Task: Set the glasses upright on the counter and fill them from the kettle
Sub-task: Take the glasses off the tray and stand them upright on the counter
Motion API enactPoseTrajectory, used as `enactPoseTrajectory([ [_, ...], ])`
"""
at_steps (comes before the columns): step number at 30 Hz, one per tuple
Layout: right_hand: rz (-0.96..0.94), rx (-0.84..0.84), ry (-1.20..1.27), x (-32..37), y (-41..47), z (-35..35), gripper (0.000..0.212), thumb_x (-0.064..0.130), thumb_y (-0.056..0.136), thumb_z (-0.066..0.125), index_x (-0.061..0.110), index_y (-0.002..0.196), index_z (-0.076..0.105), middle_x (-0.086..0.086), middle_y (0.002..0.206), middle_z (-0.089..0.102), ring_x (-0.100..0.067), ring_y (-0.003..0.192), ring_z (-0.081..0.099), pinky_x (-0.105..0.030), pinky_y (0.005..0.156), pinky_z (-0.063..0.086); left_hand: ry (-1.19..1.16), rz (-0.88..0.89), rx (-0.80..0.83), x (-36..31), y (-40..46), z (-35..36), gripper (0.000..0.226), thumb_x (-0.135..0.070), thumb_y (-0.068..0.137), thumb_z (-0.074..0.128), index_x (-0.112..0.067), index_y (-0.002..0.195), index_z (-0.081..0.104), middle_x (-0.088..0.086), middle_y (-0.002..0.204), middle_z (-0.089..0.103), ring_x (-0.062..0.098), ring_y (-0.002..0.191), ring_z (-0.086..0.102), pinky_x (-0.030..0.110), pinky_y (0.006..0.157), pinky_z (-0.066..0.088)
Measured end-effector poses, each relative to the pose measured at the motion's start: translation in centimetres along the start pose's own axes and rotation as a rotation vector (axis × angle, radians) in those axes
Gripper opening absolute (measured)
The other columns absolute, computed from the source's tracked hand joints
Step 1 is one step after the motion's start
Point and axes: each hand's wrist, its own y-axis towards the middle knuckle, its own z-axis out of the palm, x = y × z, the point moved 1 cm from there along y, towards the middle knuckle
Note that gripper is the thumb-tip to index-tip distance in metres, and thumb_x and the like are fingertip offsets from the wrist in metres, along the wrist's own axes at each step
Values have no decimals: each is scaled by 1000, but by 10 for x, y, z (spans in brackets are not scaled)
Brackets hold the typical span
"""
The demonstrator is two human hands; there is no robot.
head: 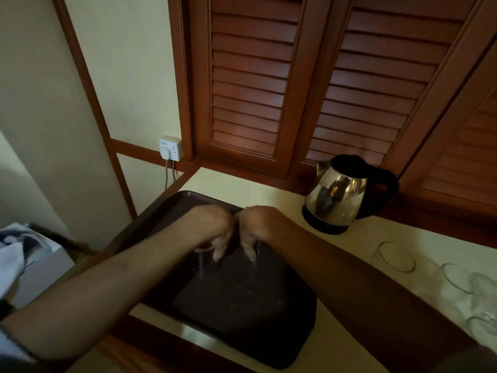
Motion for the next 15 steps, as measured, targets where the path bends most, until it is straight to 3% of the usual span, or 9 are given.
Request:
enactPoseTrajectory([
  [1,8,62,-54,3,5,2,63,29,72,92,15,129,67,-5,127,68,-27,108,67,-35,74,47,114,-9,-29,-8,6,8,43,-21,86,81,-6,125,71,9,134,68,27,116,68,35,100,55],
  [3,67,161,-76,1,13,5,57,33,70,92,14,120,71,-7,126,69,-26,100,65,-36,78,49,251,-80,-80,-15,27,23,47,-27,84,83,-14,128,71,2,140,65,21,128,62,36,106,52],
  [6,168,215,102,-15,9,6,42,35,83,83,9,111,65,-14,122,65,-30,108,63,-41,91,51,262,-174,-1,-14,27,33,50,-32,78,89,-21,124,70,-2,134,67,20,123,65,37,101,55],
  [8,231,258,360,-34,-5,10,46,38,88,77,2,115,64,-19,113,66,-33,107,66,-42,92,54,221,-105,-14,-6,18,26,60,-42,75,89,-20,126,69,-2,132,69,21,120,67,34,99,54],
  [9,243,215,510,-44,-14,14,48,40,88,77,0,112,65,-19,103,68,-33,97,69,-41,81,57,166,-56,-39,-2,11,19,60,-48,76,85,-19,126,69,-1,129,70,21,118,68,32,96,54],
  [11,231,-79,721,-67,-28,23,49,47,83,81,3,93,63,-16,91,71,-27,71,70,-35,64,58,-66,35,-125,16,-10,6,54,-54,78,81,-20,118,70,0,123,72,23,106,70,32,88,53],
  [13,185,-320,954,-78,-44,37,51,52,81,81,5,94,66,-14,90,76,-24,67,72,-35,64,59,-406,120,-200,34,-20,2,50,-49,80,81,-21,118,65,3,119,70,23,102,68,37,86,57],
  [15,109,-399,1366,-81,-57,53,51,47,76,86,12,108,67,-14,91,78,-30,73,77,-43,69,64,-794,242,-307,40,-30,6,53,-40,79,85,-20,122,60,2,109,69,21,97,70,37,81,59],
])
